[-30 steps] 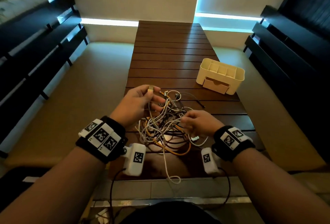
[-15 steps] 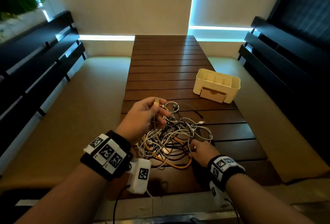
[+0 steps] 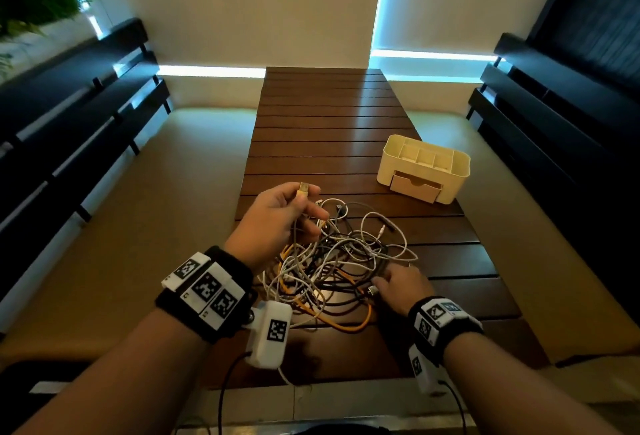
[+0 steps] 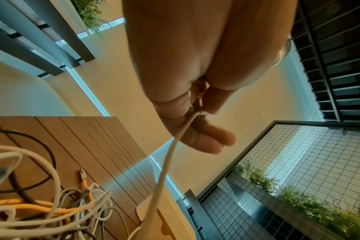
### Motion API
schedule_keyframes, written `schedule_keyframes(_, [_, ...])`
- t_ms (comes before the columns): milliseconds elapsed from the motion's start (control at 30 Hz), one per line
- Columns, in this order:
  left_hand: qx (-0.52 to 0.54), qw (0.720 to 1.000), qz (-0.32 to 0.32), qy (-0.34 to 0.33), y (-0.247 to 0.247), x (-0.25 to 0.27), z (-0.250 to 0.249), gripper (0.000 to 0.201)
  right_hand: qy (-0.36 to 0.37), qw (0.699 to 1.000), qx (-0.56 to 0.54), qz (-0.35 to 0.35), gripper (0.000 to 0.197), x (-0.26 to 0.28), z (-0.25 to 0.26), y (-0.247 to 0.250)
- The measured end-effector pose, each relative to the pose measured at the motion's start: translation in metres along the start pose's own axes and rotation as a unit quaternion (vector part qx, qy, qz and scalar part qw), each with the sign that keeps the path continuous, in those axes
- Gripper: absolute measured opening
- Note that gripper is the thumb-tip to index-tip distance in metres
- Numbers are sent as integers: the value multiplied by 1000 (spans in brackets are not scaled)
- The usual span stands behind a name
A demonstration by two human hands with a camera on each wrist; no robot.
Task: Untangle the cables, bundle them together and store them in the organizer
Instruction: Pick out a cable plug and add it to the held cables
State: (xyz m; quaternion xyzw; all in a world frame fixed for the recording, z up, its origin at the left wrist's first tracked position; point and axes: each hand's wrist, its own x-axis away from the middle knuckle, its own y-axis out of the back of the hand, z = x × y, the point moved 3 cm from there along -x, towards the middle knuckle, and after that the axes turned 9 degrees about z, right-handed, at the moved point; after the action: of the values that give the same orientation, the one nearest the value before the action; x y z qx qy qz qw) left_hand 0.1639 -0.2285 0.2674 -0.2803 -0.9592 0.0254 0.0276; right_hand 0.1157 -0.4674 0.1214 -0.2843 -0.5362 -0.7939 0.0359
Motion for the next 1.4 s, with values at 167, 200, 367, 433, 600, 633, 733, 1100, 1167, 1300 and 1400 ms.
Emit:
schedule_keyframes(167, [-2, 1000, 1, -1, -5, -3, -4, 25, -64, 996, 1, 69, 61, -5, 8, -16])
schedule_keyframes(200, [-4, 1000, 4, 0, -5, -3, -6, 25, -65, 996, -8, 67, 61, -9, 8, -17])
schedule_keyframes(367, [0, 1000, -1, 6, -3, -6, -8, 26, -2, 998, -50, 49, 39, -26, 9, -18])
schedule_keyframes(433, [-2, 1000, -10, 3, -2, -6, -10, 26, 6, 997, -68, 31, 22, -23, 13, -7])
schedule_keyframes(600, [0, 999, -32, -17, -1, -11, -17, 25, -6, 994, -109, 4, 19, 1, 26, 40])
schedule_keyframes(633, [-2, 999, -36, -22, -1, -13, -19, 25, -5, 996, -84, 6, 18, 5, 29, 51])
schedule_keyframes(733, [-7, 998, -50, -26, -4, -18, -23, 25, 6, 999, -28, -43, 14, 20, 36, 90])
schedule_keyframes(1100, [27, 995, -98, -21, -32, -41, -29, 24, 284, 852, -436, -63, 12, 74, 98, 151])
schedule_keyframes(1167, [20, 993, -113, -23, -34, -44, -29, 24, 302, 835, -456, -66, 13, 75, 104, 154])
schedule_keyframes(1300, [11, 992, -121, -42, -37, -46, -30, 23, 335, 809, -478, -71, 13, 76, 109, 161])
schedule_keyframes(1400, [15, 989, -132, -65, -38, -45, -32, 23, 335, 817, -461, -91, 11, 72, 110, 159])
